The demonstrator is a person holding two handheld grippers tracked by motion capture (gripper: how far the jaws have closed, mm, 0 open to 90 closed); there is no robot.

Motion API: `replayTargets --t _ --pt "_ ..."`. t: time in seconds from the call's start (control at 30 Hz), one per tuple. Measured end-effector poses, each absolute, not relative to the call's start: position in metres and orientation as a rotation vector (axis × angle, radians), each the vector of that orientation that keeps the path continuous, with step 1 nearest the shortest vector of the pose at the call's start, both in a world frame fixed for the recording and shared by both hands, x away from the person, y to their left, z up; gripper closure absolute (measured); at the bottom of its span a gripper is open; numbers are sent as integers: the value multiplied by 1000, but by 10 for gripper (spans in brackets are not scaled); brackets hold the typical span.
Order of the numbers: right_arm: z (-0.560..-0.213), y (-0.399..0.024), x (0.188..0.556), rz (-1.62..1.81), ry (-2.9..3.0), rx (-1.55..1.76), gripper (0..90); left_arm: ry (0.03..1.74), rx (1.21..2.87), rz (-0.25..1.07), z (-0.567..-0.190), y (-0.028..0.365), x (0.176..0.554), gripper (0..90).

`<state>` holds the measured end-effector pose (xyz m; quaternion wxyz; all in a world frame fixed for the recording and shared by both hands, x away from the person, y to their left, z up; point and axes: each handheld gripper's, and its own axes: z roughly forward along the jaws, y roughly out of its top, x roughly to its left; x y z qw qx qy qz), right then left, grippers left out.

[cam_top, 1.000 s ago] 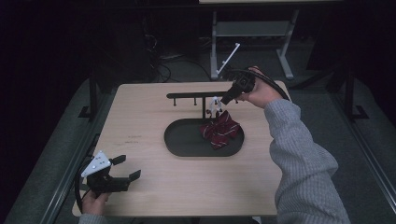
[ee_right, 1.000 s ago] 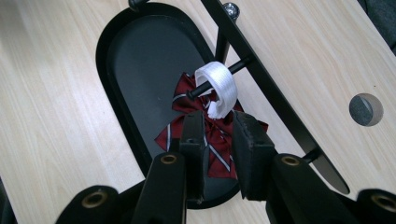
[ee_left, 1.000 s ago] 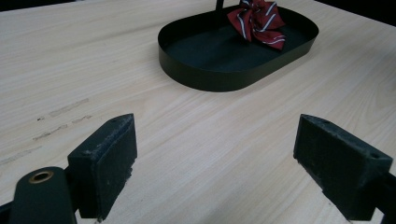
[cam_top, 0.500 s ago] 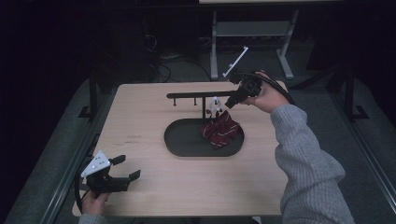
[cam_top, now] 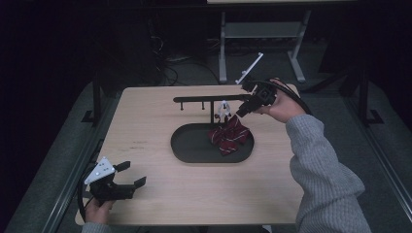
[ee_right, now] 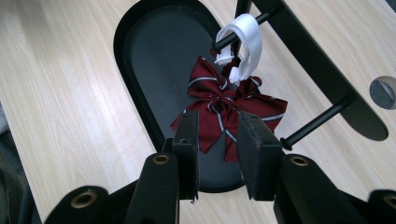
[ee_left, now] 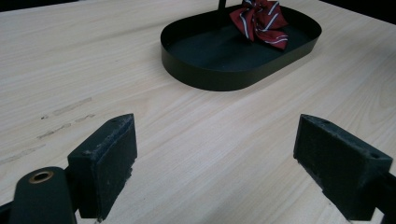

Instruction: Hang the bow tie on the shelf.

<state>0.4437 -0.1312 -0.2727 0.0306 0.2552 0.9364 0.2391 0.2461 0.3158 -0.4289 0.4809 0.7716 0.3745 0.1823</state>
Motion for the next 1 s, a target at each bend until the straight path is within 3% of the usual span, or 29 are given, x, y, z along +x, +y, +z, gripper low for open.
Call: replayTargets --t 1.0 --pt "-286 -141 423 759 2900 770 636 910 1887 454 -429 315 246 131"
